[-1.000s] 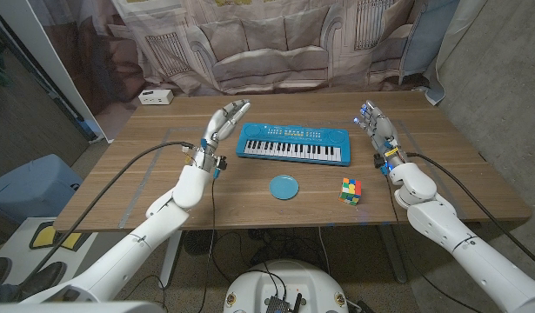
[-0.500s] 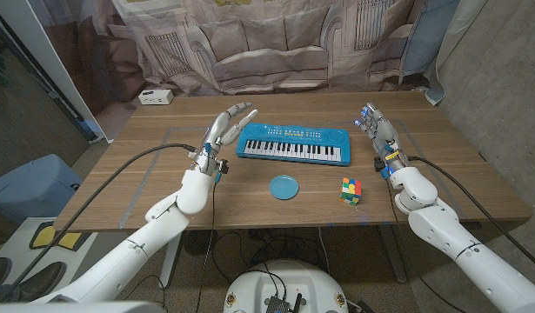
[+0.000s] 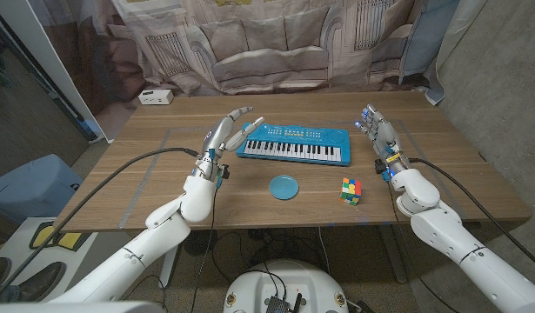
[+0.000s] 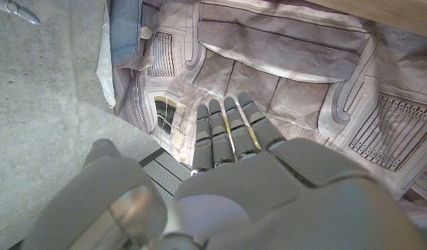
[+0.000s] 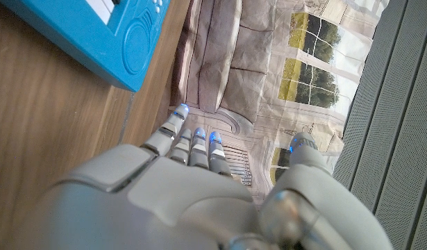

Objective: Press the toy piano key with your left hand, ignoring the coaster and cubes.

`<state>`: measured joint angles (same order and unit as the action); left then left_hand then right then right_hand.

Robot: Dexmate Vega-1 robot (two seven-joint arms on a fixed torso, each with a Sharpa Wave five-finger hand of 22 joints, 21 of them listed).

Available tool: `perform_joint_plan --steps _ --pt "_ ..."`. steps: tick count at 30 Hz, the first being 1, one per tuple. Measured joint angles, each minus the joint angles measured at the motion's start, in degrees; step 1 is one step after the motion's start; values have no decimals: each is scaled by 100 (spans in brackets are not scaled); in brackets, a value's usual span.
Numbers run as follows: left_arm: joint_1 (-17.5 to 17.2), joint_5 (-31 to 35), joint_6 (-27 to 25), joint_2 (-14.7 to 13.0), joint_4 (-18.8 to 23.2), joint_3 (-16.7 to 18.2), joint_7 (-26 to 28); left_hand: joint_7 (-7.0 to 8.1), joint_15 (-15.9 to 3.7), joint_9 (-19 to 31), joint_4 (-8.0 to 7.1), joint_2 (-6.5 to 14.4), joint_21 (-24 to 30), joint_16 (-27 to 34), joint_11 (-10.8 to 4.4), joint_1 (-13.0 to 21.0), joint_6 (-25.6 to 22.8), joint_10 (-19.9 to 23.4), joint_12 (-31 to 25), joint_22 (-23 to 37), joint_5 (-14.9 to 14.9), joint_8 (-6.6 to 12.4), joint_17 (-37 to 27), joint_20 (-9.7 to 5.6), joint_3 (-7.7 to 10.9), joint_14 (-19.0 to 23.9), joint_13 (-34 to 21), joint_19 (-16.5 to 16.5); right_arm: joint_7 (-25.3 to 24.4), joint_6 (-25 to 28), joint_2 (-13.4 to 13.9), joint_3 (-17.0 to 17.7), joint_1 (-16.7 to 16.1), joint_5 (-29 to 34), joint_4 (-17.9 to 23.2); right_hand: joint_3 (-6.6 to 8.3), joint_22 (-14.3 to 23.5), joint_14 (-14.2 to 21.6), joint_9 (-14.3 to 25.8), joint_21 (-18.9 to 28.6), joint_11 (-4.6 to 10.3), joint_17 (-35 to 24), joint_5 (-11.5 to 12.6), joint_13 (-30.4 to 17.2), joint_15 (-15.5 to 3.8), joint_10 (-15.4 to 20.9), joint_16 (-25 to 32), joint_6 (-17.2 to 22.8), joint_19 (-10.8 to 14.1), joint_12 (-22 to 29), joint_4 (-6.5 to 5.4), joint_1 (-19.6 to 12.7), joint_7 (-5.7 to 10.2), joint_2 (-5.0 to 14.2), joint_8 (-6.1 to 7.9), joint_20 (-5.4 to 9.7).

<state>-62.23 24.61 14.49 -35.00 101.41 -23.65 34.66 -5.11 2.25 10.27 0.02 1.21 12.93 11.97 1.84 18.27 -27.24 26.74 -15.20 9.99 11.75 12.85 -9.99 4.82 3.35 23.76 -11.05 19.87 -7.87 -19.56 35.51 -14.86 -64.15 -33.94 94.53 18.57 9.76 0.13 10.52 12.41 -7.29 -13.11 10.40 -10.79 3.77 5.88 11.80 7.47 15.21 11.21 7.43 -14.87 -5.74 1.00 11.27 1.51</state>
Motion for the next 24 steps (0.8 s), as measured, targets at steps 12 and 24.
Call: perform_joint_plan --steps 12,24 --pt "-26 409 -733 -91 289 -174 147 -10 71 28 23 0 -235 -164 -58 0 -421 -293 200 0 40 0 -30 443 23 -469 -30 -568 -15 -61 10 77 -148 -38 42 -30 0 -47 0 -43 2 8 0 0 32 -79 -39 52 -49 -21 -17 0 -10 0 0 11" --pt "28 680 -1794 -295 812 -332 -290 51 125 28 6 44 -280 -228 -52 -48 -333 -936 378 30 44 -143 -30 619 -75 -1175 -56 -1185 -30 -89 13 117 -225 -62 45 -30 -1 -46 0 -43 2 8 0 0 32 -78 -39 83 -80 -21 -17 0 -40 0 0 -20"
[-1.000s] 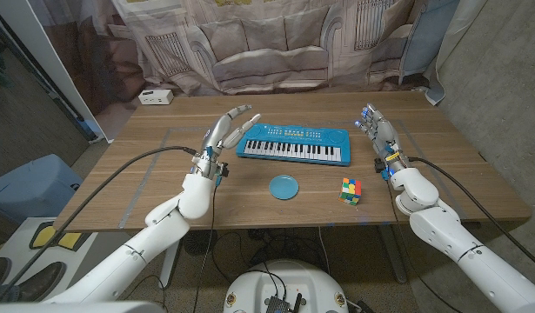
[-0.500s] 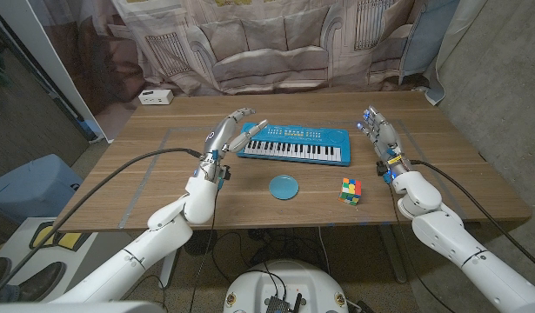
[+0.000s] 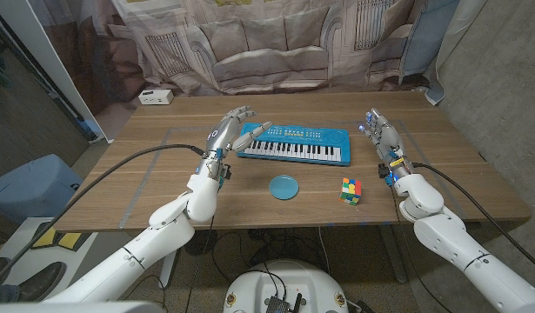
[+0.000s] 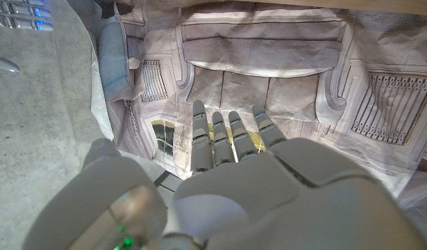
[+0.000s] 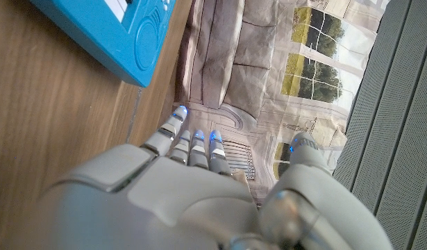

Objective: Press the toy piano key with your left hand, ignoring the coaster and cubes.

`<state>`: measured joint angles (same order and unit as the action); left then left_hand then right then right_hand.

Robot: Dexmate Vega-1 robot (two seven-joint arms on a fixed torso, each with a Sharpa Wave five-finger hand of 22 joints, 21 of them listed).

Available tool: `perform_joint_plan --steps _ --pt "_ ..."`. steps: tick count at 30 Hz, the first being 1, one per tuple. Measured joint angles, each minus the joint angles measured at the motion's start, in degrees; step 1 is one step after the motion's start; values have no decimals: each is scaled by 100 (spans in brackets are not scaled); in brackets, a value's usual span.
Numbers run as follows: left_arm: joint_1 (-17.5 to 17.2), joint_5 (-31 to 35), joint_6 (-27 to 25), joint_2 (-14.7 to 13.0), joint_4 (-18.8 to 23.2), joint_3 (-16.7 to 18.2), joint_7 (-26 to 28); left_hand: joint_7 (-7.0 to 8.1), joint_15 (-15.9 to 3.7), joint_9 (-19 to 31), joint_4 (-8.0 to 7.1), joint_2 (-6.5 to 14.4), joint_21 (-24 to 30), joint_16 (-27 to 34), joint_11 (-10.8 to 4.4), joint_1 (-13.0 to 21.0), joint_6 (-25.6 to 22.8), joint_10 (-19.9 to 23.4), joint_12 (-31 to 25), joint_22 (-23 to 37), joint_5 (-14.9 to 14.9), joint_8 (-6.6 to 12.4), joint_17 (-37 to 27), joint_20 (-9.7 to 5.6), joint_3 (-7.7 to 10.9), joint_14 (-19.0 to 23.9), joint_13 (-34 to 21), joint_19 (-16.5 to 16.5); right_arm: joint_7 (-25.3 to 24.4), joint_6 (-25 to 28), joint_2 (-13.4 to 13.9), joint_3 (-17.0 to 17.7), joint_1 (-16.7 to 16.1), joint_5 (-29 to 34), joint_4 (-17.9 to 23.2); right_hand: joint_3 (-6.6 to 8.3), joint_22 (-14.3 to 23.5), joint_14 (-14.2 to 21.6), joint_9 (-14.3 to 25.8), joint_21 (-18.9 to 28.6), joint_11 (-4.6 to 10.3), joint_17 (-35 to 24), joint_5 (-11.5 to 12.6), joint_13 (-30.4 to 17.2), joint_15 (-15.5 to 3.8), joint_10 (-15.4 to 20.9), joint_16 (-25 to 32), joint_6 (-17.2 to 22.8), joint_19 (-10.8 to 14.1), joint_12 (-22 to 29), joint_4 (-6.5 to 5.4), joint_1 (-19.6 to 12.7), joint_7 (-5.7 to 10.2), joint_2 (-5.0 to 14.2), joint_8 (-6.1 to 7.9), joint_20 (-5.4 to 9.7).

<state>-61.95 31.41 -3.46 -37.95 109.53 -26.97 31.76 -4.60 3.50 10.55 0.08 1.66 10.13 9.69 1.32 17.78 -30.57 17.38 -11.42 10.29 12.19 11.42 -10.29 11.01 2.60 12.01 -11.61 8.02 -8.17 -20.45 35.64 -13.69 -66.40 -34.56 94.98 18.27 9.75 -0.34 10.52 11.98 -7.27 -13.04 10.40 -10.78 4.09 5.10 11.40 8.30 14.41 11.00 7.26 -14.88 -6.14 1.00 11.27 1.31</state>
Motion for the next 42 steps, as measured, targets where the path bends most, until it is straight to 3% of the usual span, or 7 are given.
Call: perform_joint_plan --steps 9,15,16,18,26,34,42 --pt "41 260 -733 -129 399 -148 -301 -124 -19 0 -65 -40 14 29 -61 -129 -479 -123 0 0 0 99 0 14 -64 -173 1 -188 3 -19 -19 5 -17 -19 -19 -18 0 0 0 0 -32 -1 0 0 0 33 0 22 23 0 18 0 22 0 0 -22" --pt "78 385 -1018 -201 603 -243 -387 -92 -57 0 -80 -37 29 50 -63 -143 -589 -120 0 -1 0 144 1 14 -80 -211 1 -188 41 -32 -26 6 -17 -34 -43 -17 -1 23 0 0 -41 -1 0 0 -22 85 34 41 66 26 18 31 41 31 0 -22" --pt "83 385 -1018 -210 624 -254 -387 -112 -67 0 -77 -38 29 50 -74 -143 -609 -109 0 0 0 144 1 14 -96 -222 1 -188 48 -37 -35 5 -8 -37 -69 -17 0 23 0 0 -41 1 0 0 -22 85 34 41 75 26 18 31 41 31 0 -29" --pt "105 594 -1487 -240 694 -291 -572 -145 -67 0 -64 -62 29 50 -76 -171 -642 -112 0 -1 0 144 1 14 -110 -221 1 -188 59 -42 -40 5 2 -40 -81 -17 -1 23 0 0 -41 26 0 0 -22 85 34 63 75 25 17 31 19 31 0 -29" --pt "202 796 -1959 -348 938 -409 -916 -246 -41 0 -87 -74 29 50 -42 -225 -782 -185 0 -1 0 144 1 44 -133 -247 1 -218 84 -68 -64 -6 19 -53 -120 -41 -1 64 0 0 20 27 0 0 -63 146 34 113 75 25 -8 31 51 30 0 -29" --pt "338 932 -2282 -428 1109 -528 -1247 -51 -12 -17 -133 -74 74 72 53 -301 -977 -151 -46 27 0 144 1 77 -185 -275 2 -251 98 -99 -74 -6 9 -75 -135 -41 -1 64 0 0 21 27 0 0 -62 146 34 144 107 25 -8 30 82 92 0 2" --pt "530 1079 -2583 -487 1249 -680 -1685 -91 25 -17 -143 -121 74 72 62 -407 -1145 -205 -46 27 0 156 2 96 -236 -335 2 -331 95 -120 -75 6 -40 -92 -115 -40 -1 64 0 0 21 26 0 0 -62 146 34 144 107 25 -8 30 82 92 0 2"
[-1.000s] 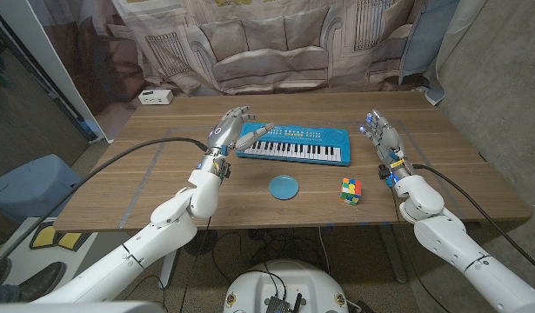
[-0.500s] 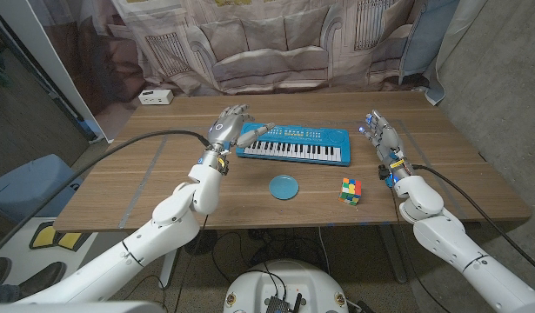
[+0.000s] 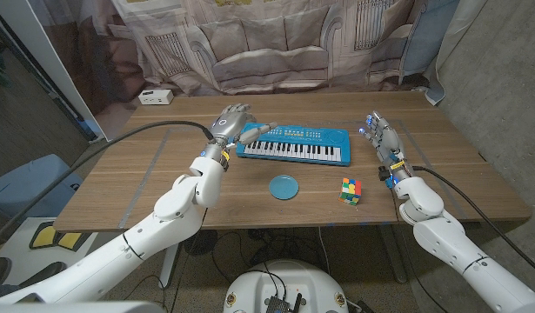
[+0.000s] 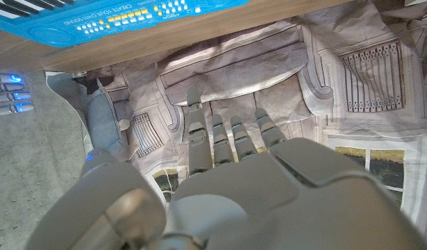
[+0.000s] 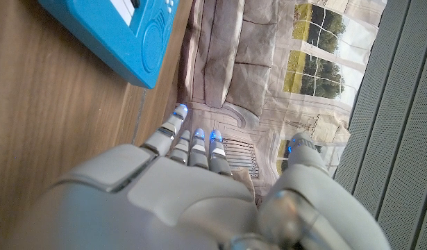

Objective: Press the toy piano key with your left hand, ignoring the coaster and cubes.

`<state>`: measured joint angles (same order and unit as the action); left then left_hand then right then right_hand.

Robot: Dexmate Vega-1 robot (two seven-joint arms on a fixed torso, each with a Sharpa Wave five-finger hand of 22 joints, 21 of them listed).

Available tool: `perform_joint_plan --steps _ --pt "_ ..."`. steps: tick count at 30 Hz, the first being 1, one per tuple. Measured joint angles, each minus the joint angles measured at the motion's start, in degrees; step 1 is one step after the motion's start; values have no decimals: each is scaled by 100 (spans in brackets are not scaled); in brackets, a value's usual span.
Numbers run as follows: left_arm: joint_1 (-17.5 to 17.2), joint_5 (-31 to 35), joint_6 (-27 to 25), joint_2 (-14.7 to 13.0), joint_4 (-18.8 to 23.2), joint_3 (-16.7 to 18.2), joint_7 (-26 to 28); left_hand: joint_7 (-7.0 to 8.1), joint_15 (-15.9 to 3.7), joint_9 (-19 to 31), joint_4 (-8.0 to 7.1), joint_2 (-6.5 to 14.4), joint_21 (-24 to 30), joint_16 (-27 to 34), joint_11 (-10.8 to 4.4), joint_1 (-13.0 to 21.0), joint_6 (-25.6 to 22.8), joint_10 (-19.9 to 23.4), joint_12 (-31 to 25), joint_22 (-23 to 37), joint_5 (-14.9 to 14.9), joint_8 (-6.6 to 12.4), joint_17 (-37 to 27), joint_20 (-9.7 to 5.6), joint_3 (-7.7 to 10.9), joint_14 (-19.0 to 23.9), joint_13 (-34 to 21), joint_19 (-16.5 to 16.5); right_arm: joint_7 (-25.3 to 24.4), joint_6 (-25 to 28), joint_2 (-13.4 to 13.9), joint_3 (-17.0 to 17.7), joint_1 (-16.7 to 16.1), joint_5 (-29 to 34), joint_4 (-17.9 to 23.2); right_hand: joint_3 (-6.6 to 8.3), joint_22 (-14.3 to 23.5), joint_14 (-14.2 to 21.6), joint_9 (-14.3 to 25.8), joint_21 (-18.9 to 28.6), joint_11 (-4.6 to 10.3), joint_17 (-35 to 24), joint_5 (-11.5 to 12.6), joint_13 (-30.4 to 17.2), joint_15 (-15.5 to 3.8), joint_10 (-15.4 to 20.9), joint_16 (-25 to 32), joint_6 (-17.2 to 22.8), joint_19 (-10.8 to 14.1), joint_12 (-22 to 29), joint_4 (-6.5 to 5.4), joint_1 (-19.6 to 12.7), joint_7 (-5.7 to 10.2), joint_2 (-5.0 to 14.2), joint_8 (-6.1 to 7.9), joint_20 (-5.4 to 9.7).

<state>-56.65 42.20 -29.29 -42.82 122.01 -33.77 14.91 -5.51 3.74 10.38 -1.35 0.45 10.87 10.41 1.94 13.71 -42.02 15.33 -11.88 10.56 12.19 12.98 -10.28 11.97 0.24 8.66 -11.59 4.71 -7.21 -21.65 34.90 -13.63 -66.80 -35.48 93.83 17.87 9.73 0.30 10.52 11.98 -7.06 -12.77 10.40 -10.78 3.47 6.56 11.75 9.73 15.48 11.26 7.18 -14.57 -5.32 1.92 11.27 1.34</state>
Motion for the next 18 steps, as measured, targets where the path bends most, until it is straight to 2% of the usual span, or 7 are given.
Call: perform_joint_plan --steps 11,14,16,17,18 --pt "257 224 -354 -47 145 -211 -615 -93 22 0 -24 1 0 0 -30 1 -231 -30 0 0 0 32 0 21 -71 -40 0 -83 -30 -24 6 44 -96 -18 63 0 0 0 0 0 0 0 0 0 0 0 0 0 0 0 0 0 0 0 0 0" --pt "315 224 -354 -55 185 -267 -615 -93 17 0 -24 -36 0 0 -34 -38 -231 -34 0 0 0 32 0 -8 -71 -77 0 -114 -40 -33 6 44 -96 -19 63 0 0 0 0 0 0 -1 0 0 0 0 0 -1 0 0 0 0 0 0 0 0" --pt "363 224 -354 -62 216 -318 -615 -88 22 0 -41 -13 0 0 -94 -61 -236 -49 0 -1 0 32 0 -9 -89 -100 5 -114 -51 -38 6 44 -96 -19 63 0 0 0 0 0 0 -1 0 0 0 -1 0 0 -1 0 0 0 0 0 0 0" --pt "384 389 -587 -65 230 -342 -1001 -69 22 0 -47 1 0 0 -94 -75 -280 -49 0 -1 19 32 0 12 -95 -100 10 -135 -54 -40 12 66 -142 -19 90 0 0 0 0 0 0 -1 0 0 0 0 0 -1 -1 0 0 0 0 0 0 0" --pt "392 389 -587 -66 235 -351 -1001 -47 13 0 -52 0 0 0 -94 -76 -342 -49 0 -1 33 32 0 -2 -99 -132 14 -165 -54 -41 12 66 -142 -19 90 0 0 0 0 0 0 -1 0 0 0 -1 0 -1 0 0 0 0 0 0 0 0"
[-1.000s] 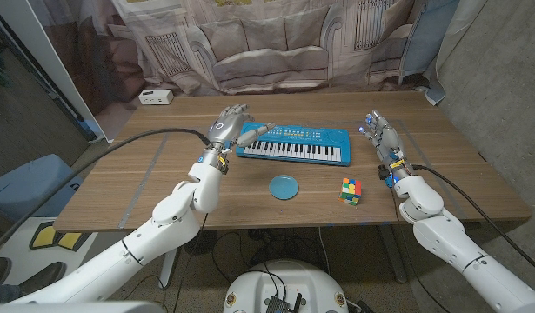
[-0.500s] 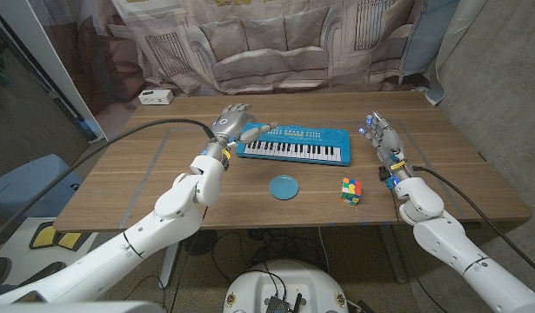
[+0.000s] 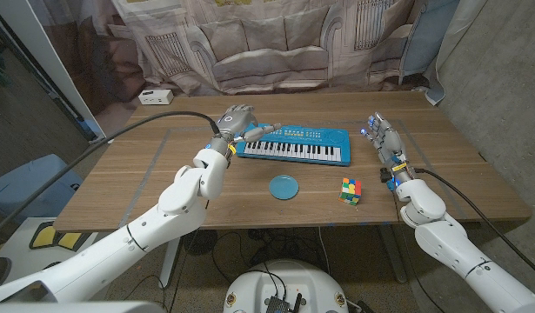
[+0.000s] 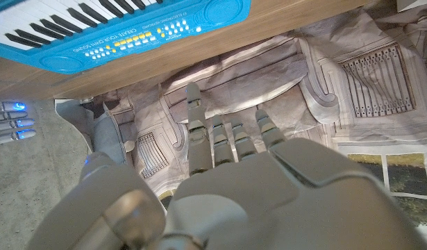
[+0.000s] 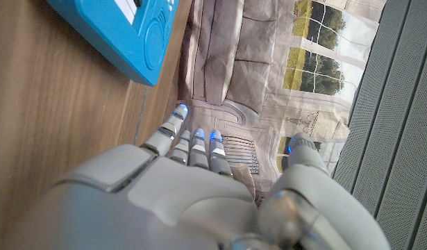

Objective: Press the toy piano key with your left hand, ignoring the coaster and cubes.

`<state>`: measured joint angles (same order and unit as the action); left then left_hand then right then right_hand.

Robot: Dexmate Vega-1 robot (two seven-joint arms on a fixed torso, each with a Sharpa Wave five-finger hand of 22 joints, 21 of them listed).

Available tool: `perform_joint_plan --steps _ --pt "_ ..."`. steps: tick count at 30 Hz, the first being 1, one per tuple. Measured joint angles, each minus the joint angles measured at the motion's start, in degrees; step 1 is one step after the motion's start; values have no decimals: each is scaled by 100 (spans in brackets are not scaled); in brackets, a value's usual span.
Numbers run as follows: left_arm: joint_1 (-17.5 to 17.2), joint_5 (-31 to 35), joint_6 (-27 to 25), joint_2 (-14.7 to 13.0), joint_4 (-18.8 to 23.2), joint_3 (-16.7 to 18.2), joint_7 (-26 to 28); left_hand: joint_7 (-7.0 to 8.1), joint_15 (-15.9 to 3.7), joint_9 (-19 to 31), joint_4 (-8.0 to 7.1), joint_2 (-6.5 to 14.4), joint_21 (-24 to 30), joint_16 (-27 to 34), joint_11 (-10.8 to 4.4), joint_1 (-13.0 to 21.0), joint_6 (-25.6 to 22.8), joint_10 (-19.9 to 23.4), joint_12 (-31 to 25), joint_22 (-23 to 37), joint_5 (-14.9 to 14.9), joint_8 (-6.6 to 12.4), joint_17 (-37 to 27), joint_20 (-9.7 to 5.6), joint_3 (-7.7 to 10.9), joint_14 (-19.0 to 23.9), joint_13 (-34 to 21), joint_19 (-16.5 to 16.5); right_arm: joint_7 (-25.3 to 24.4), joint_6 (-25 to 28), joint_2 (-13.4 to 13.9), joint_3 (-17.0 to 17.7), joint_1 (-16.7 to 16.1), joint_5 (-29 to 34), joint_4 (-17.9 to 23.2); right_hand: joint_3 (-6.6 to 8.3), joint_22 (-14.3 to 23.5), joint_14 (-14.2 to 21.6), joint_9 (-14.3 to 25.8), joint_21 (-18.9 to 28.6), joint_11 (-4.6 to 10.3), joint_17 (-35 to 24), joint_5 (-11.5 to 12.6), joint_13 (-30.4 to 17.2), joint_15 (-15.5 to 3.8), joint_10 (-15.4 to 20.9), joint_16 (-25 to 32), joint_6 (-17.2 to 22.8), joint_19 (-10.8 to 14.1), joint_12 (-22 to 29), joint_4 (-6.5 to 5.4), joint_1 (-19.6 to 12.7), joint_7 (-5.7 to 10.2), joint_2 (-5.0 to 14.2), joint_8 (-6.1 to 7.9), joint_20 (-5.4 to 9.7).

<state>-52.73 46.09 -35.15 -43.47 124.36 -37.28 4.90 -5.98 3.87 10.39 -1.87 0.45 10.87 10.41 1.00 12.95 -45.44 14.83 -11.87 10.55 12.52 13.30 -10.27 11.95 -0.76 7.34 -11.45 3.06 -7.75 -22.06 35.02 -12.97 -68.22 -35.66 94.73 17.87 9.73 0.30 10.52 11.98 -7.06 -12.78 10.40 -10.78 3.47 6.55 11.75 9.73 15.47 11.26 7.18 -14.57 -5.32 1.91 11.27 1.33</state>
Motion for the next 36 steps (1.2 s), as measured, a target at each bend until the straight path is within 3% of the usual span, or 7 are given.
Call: perform_joint_plan --steps 6,16,30,36 --pt "156 208 -203 -16 55 -191 -356 116 9 0 -44 -59 -28 0 -61 -104 -257 -62 0 0 29 27 -29 1 -91 -134 0 -249 0 -26 0 9 -25 -6 9 -13 0 0 0 0 0 0 0 0 0 0 0 0 0 0 13 0 0 0 0 0" --pt "359 868 -623 30 84 -453 -1239 56 -21 1 -90 -77 -28 -27 -82 -182 -401 -292 46 -1 95 23 -28 -1 -170 -368 0 -425 3 -47 -16 15 -69 -13 25 -13 0 0 0 -33 0 -1 0 0 0 0 0 0 0 0 13 0 0 0 0 0" --pt "451 1119 -662 148 -100 -534 -1594 67 9 1 -153 -67 -28 -27 -81 -217 -202 -594 67 -1 168 -162 -28 -57 -248 -725 -1 -574 -23 -30 -7 30 -120 -7 95 -13 0 0 0 -32 0 -1 0 0 0 0 0 0 -1 22 13 0 0 0 0 0" --pt "502 1142 -599 209 -257 -560 -1629 98 35 1 -153 -67 -28 -27 15 -217 -171 -624 67 -1 190 -166 -11 -39 -248 -751 -1 -592 -51 11 -1 33 -127 1 114 -13 0 0 0 -31 0 -1 0 0 0 0 0 0 -1 22 13 0 0 0 0 0"
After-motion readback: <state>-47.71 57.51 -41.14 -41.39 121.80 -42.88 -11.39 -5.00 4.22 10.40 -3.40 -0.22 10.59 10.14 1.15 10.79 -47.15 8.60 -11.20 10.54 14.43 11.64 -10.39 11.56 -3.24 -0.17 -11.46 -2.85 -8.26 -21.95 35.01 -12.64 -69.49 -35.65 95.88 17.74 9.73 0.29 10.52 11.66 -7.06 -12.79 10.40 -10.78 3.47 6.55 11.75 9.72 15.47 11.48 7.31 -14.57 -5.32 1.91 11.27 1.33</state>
